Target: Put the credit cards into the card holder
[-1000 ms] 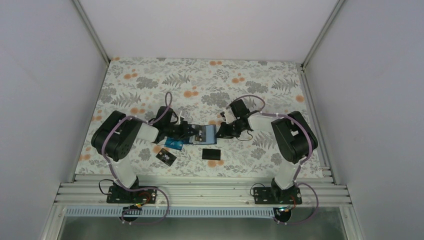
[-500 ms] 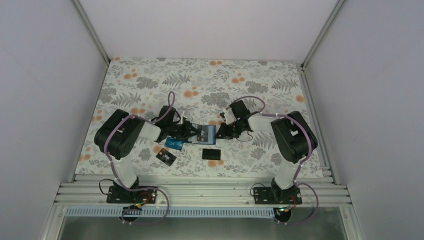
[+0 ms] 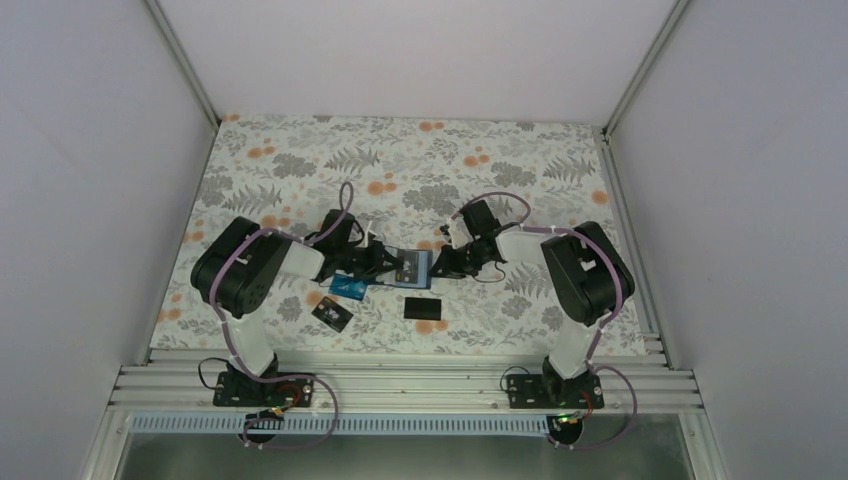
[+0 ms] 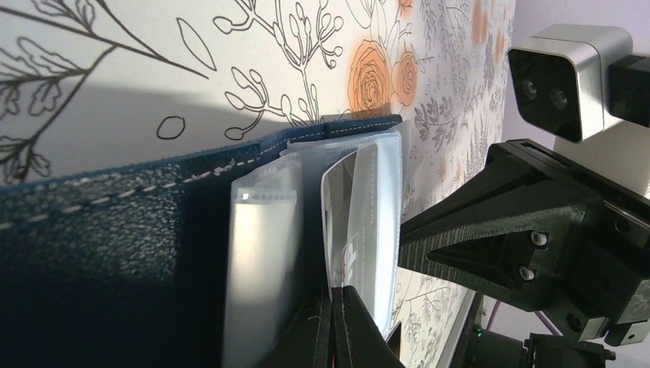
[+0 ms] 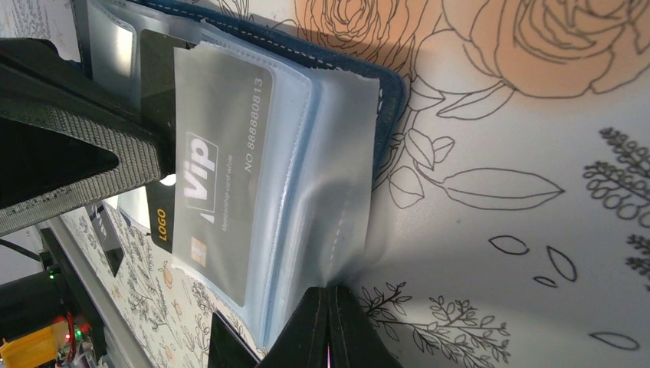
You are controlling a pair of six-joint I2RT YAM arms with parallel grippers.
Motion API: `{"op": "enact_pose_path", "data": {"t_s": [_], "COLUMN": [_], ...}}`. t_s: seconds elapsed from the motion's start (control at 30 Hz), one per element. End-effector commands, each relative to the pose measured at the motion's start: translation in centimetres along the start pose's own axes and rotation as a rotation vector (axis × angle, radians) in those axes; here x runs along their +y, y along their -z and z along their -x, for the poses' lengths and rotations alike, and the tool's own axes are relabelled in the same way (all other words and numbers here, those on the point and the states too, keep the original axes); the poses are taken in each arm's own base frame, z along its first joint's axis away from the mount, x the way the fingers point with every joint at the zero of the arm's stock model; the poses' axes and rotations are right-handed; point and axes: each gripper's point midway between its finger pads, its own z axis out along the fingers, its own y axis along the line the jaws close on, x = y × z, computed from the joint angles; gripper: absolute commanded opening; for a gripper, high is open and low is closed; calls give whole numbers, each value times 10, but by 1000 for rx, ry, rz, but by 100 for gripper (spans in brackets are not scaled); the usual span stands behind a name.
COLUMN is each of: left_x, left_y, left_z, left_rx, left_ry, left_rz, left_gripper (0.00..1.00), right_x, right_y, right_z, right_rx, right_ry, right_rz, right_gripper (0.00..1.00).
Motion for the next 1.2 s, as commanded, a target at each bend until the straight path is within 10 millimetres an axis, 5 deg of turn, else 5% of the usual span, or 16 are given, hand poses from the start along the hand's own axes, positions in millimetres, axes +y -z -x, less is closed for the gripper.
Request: {"op": "enact_pose_path", "data": {"t_s": [0.0,1.17], "left_x": [14,10], "left_y": [-11,-25], "left_z": [-15,-19], "left_rx": [52,97], "left_ry": [8,-22], "left_rz": [47,86], "left_gripper": [2,3], "right_x": [-14,-17], "right_y": [-17,-19], "right_z": [-17,-17], "right_rx": [68,74], "right_ry": [-25,-20], "right_rz": [-36,-45], "right_gripper": [5,5]}}
